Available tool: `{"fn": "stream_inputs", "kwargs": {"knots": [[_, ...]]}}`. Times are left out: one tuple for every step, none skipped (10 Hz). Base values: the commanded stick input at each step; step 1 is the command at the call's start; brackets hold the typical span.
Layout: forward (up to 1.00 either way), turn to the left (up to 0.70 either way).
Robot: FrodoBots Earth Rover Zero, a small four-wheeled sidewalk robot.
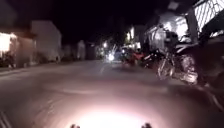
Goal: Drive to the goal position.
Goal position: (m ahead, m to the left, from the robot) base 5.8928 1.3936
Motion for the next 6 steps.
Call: {"fn": "stream_inputs", "kwargs": {"knots": [[0.85, 0.00], [0.85, 0.00], [0.85, 0.00], [0.85, 0.00], [0.85, 0.00], [0.85, 0.00]]}}
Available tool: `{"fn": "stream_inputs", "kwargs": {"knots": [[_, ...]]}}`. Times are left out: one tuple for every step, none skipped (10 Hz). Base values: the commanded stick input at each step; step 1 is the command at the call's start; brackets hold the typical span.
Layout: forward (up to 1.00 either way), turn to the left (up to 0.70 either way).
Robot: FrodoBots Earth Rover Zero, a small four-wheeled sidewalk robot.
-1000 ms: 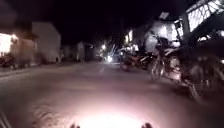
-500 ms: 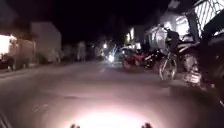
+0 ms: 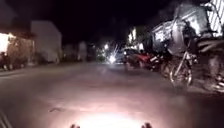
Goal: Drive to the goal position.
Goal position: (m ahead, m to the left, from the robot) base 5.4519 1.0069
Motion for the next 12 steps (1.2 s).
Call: {"fn": "stream_inputs", "kwargs": {"knots": [[0.85, 0.00], [0.85, 0.00], [0.85, 0.00], [0.85, 0.00], [0.85, 0.00], [0.85, 0.00], [0.85, 0.00], [0.85, 0.00], [0.85, 0.00], [0.85, 0.00], [0.85, 0.00], [0.85, 0.00]]}}
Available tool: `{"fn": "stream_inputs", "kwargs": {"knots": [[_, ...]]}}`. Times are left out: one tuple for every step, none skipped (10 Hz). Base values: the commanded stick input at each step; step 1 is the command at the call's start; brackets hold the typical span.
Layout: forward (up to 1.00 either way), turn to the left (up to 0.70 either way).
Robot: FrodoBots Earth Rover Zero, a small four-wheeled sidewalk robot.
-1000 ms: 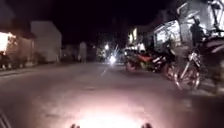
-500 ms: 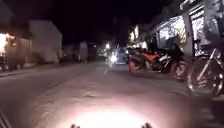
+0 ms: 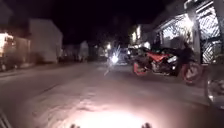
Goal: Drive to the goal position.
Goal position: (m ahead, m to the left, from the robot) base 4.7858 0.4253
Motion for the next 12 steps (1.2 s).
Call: {"fn": "stream_inputs", "kwargs": {"knots": [[0.85, 0.00], [0.85, 0.00], [0.85, 0.00], [0.85, 0.00], [0.85, 0.00], [0.85, 0.00], [0.85, 0.00], [0.85, 0.00], [0.85, 0.00], [0.85, 0.00], [0.85, 0.00], [0.85, 0.00]]}}
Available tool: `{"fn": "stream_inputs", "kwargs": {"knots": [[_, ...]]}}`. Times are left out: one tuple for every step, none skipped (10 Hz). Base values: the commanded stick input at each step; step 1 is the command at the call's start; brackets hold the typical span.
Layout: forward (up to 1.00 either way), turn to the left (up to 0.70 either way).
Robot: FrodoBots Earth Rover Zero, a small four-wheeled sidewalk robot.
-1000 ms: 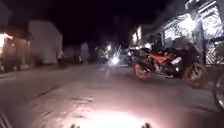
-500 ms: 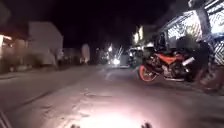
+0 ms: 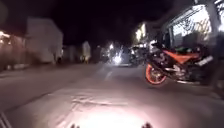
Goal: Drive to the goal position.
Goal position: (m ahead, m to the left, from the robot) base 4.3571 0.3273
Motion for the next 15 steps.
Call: {"fn": "stream_inputs", "kwargs": {"knots": [[0.85, 0.00], [0.85, 0.00], [0.85, 0.00], [0.85, -0.04], [0.85, -0.34], [0.85, -0.34], [0.85, -0.15], [0.85, 0.00], [0.85, 0.00], [0.85, 0.00], [0.85, 0.00], [0.85, 0.00], [0.85, 0.00], [0.85, 0.00], [0.85, 0.00]]}}
